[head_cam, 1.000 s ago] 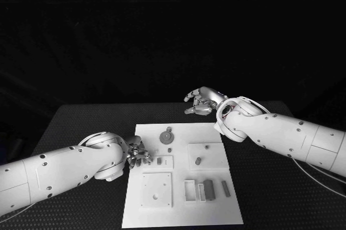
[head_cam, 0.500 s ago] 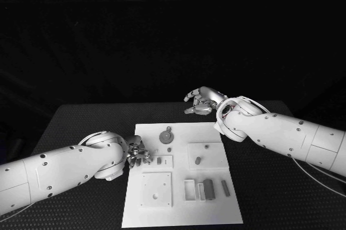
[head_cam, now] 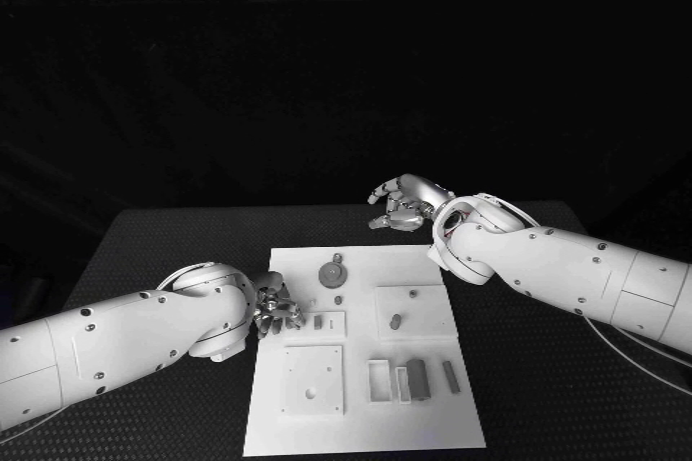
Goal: Assemble the parts on the task board
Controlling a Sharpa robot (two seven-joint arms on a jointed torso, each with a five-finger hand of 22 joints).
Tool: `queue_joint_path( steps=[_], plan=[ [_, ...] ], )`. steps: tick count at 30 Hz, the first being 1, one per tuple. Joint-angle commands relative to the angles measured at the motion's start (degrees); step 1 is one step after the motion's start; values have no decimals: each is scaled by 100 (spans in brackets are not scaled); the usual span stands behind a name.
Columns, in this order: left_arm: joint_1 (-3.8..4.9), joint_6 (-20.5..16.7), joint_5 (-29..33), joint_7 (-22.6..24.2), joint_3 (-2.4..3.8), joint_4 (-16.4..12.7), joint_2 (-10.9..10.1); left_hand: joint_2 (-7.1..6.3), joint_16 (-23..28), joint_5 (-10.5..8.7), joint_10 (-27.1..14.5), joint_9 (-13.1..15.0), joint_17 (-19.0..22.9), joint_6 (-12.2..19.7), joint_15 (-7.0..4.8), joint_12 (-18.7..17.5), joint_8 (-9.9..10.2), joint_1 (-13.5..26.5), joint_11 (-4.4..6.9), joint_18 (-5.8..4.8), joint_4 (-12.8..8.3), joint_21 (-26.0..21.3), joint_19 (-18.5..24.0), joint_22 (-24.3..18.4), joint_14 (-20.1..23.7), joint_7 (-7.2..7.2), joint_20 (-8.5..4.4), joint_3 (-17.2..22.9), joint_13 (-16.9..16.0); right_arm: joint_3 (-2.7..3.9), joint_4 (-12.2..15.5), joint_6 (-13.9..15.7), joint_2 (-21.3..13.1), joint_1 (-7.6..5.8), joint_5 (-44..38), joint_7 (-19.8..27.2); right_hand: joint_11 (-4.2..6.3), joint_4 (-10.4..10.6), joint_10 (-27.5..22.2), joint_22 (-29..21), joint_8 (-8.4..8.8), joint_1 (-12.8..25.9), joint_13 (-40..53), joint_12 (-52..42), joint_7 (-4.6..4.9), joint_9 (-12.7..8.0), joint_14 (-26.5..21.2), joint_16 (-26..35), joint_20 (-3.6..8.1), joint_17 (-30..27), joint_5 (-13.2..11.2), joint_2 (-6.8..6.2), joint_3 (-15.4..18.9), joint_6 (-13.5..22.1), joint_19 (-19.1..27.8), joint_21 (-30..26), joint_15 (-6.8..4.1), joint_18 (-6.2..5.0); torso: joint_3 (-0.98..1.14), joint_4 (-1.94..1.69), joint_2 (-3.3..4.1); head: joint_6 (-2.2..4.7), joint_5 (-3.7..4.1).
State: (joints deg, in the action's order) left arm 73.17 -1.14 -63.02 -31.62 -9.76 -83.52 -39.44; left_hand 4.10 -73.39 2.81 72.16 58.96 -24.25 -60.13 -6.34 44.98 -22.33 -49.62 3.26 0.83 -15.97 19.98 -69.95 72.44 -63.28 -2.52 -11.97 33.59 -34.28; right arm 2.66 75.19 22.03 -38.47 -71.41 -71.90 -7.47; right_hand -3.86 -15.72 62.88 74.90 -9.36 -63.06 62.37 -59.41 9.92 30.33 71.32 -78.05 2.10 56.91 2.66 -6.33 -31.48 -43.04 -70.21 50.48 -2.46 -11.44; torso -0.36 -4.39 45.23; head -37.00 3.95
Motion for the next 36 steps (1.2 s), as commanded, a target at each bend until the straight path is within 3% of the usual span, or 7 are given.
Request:
queue_joint_path(
  steps=[1, 15, 25, 36],
  plan=[
    [-77, 207, -10, -158, -58, 36, 15, 110, -40, -5, -16, 162, 4, -17, -36, 26, 15, -46, 25, -33, -3, -21, -6, 6, 21, -3, -18, -11, 1, 1, 5, -61, 0, 4, -10, 21, -6, 16, -31, 105, -27, 44, -7, -38, 63, -6, -35, 3, 42, -9, 20, 26, 25, 14, -9, -24, 5, -356, 0, -1, 0, 1, 2],
    [-80, 223, -135, -192, -58, 70, 50, 99, -46, -5, -15, 166, 1, -16, -37, 30, 17, -49, 26, -31, -13, -22, -9, 12, 22, -2, -20, -12, -2, 1, -3, -69, -4, 5, -10, 22, -6, 17, -33, 106, -28, 45, -10, -41, 64, -7, -35, 3, 42, -10, 20, 26, 25, 14, -9, -25, 5, -356, 2, 1, -1, -7, 7],
    [-80, 387, -197, -261, -59, 122, 90, -19, -51, -5, -33, 174, 0, -7, -35, 30, 33, -17, 20, -34, -24, -35, 0, 27, 43, -7, -18, -58, -5, 1, -3, -87, -3, 5, -3, 21, -7, 27, -34, 105, -29, 62, -14, -43, 65, -9, -37, 3, 39, -11, 20, 22, 30, 15, -9, -25, 6, -356, 2, 2, 0, -21, 9],
    [-85, 389, -336, -277, -68, 126, 99, -16, -77, 3, 2, 192, -7, -84, -47, 55, 10, -83, 49, -24, -24, -32, -35, 48, 14, 25, -30, -30, -16, 1, -5, -92, -7, 5, -2, 20, -7, 33, -36, 105, -29, 69, -17, -45, 65, -10, -38, 4, 39, -12, 20, 19, 32, 16, -8, -26, 6, -356, 1, 0, 0, -39, 9]
  ],
)
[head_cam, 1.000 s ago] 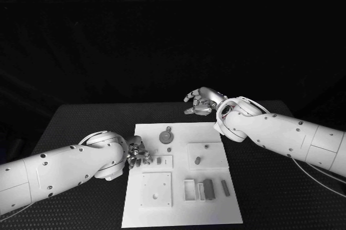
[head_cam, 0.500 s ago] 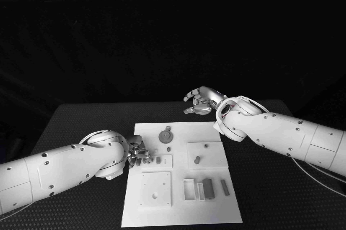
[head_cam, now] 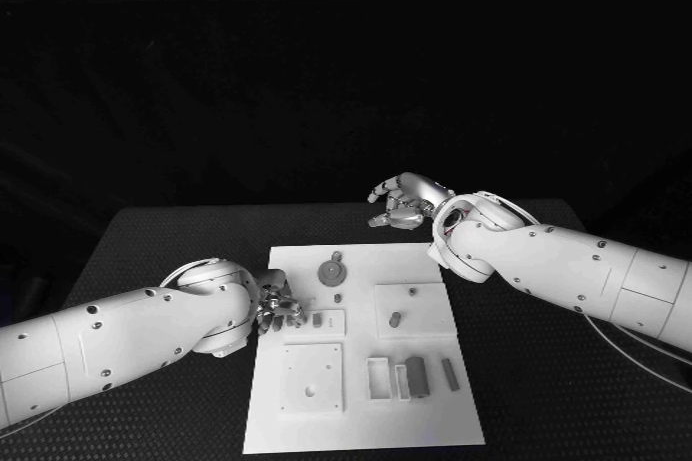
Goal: Assemble the parts on the task board
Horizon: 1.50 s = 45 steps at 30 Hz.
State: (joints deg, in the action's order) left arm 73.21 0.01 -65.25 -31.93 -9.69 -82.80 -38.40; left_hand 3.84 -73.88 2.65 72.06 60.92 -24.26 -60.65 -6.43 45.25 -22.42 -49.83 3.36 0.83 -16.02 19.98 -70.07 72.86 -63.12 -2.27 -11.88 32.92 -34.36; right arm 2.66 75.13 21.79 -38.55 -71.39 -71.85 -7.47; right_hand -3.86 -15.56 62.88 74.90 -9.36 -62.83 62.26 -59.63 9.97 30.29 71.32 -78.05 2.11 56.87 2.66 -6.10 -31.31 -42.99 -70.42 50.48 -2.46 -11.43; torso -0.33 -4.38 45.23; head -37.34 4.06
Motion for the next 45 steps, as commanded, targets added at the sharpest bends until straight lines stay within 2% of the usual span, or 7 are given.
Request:
queue_joint_path(
  steps=[1, 9, 16, 45],
  plan=[
    [-90, 279, -113, -246, -75, 53, -6, 11, -29, 19, 16, -4, -7, -36, -39, 30, 19, -67, 41, -24, -20, -32, -26, 7, -5, 2, -41, 38, -9, 1, 1, -71, 1, 3, -6, 21, -8, 17, -36, 105, -29, 46, -6, -22, 60, -6, -38, 4, 38, -7, 20, -5, 16, 11, 14, -26, 6, -357, -1, -1, 1, -8, -3],
    [-95, 313, -112, -247, -77, 57, -13, 18, -43, 19, 33, 2, -11, -58, -44, 43, 14, -93, 51, -22, -28, -27, -42, 19, -21, 12, -44, 44, -14, 1, -2, -75, 6, 3, 0, 27, -8, 20, -37, 105, -29, 50, -8, -24, 60, -7, -38, 4, 38, -8, 20, -4, 16, 11, 14, -27, 6, -357, 1, -4, 0, -5, -1],
    [-95, 323, -111, -257, -77, 52, -23, 29, -47, 19, 38, 3, -12, -64, -46, 48, 13, -97, 53, -23, -25, -26, -49, 24, -26, 15, -45, 45, -16, 0, -9, -82, 7, 3, 2, 24, -8, 22, -38, 105, -29, 51, -10, -25, 60, -8, -38, 3, 38, -8, 20, -4, 16, 12, 14, -27, 6, -357, -7, -2, -1, -12, 10],
    [-101, 443, -112, -281, -79, 12, -46, 38, -78, 24, 74, 16, -20, -109, -61, 82, 5, -141, 75, -20, -35, -15, -85, 56, -63, 36, -58, 53, -32, -1, -20, -88, 12, 4, 3, 22, -8, 24, -40, 106, -31, 50, -16, -32, 60, -11, -38, 2, 39, -9, 21, -5, 13, 13, 13, -28, 6, -357, -4, 2, -2, -30, 6]
  ],
)
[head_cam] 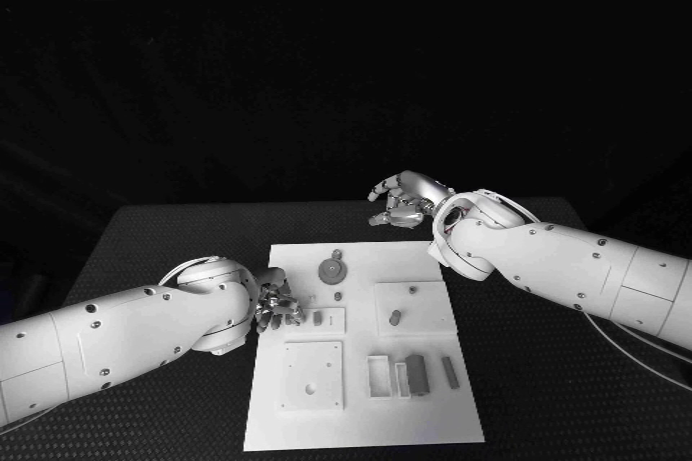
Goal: Assemble the parts on the task board
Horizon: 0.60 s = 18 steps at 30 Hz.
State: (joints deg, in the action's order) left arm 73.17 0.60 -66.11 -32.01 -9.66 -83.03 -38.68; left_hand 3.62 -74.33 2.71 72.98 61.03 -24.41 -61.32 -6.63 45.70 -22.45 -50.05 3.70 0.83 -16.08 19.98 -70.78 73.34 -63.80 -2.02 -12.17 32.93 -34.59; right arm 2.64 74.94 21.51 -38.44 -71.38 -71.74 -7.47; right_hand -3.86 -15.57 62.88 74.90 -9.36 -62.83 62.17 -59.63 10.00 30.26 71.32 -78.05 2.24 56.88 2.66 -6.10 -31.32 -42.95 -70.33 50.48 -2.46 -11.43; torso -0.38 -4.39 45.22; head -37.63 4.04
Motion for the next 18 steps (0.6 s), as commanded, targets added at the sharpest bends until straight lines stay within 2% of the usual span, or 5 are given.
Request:
queue_joint_path(
  steps=[1, 18],
  plan=[
    [-98, 380, -26, -272, -81, 31, -18, 60, -33, 18, -17, 6, -5, -42, -42, 38, 8, -119, 42, -20, -29, -15, -14, 10, 4, 11, -29, 52, -9, 1, -1, -59, 2, 3, -8, 23, -8, 24, -40, 106, -31, 50, -8, -32, 57, -8, -38, 2, 26, -10, 21, -5, 13, 10, 4, -28, 6, -357, 1, 3, -1, 0, 7],
    [-102, 367, -26, -274, -81, 26, -24, 59, -37, 18, -12, 8, -5, -48, -46, 44, 9, -126, 46, -20, -28, -14, -22, 18, -2, 14, -32, 53, -12, 1, -9, -61, 10, 20, -8, 23, -8, 24, -42, 106, -31, 48, -12, -37, 57, -11, -38, 1, 27, -10, 20, -5, 11, 11, 4, -28, 6, -357, 2, -2, 1, -12, -4]
  ],
)
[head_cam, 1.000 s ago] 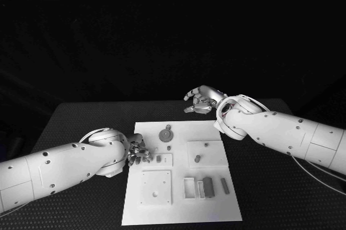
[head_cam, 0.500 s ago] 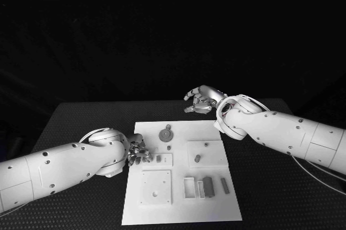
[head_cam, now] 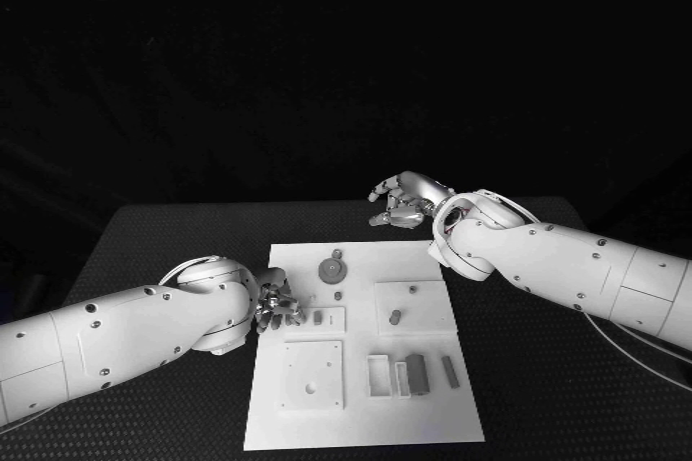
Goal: Assemble the parts on the task board
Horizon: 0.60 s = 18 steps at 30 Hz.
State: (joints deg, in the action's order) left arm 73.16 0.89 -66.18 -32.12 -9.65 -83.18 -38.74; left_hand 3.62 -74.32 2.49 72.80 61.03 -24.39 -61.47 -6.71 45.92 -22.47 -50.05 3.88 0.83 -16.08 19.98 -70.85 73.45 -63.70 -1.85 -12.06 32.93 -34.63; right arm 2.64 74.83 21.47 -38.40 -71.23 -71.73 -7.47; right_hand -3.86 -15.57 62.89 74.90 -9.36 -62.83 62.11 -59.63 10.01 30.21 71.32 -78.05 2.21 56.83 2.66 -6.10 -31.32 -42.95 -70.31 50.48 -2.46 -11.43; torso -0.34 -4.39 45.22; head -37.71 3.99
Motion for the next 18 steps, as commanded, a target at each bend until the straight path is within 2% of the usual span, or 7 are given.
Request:
queue_joint_path(
  steps=[1, 18],
  plan=[
    [-100, 345, -19, -263, -82, 41, -19, 59, -39, 40, 6, 8, -7, -34, -37, 22, 10, -126, 27, -20, -28, -14, -15, 8, -12, -2, -43, 53, -8, 1, 2, -58, 5, 5, -10, 23, -8, 25, -42, 106, -31, 48, -7, -37, 56, -6, -38, 1, 29, -6, 21, -5, 11, 11, 2, -28, 7, -357, -2, -2, 1, -7, -1],
    [-100, 414, -19, -261, -82, 46, -14, 29, -41, 40, 7, 10, -5, -38, -40, 26, 14, -134, 30, -22, -31, -16, -19, 19, -16, 0, -46, 49, -9, 1, 0, -55, 6, 11, -10, 23, -9, 26, -44, 107, -32, 50, -11, -41, 57, -8, -39, 0, 30, -6, 20, -5, 11, 12, 1, -28, 7, -357, -2, 0, 0, -17, 2]
  ],
)
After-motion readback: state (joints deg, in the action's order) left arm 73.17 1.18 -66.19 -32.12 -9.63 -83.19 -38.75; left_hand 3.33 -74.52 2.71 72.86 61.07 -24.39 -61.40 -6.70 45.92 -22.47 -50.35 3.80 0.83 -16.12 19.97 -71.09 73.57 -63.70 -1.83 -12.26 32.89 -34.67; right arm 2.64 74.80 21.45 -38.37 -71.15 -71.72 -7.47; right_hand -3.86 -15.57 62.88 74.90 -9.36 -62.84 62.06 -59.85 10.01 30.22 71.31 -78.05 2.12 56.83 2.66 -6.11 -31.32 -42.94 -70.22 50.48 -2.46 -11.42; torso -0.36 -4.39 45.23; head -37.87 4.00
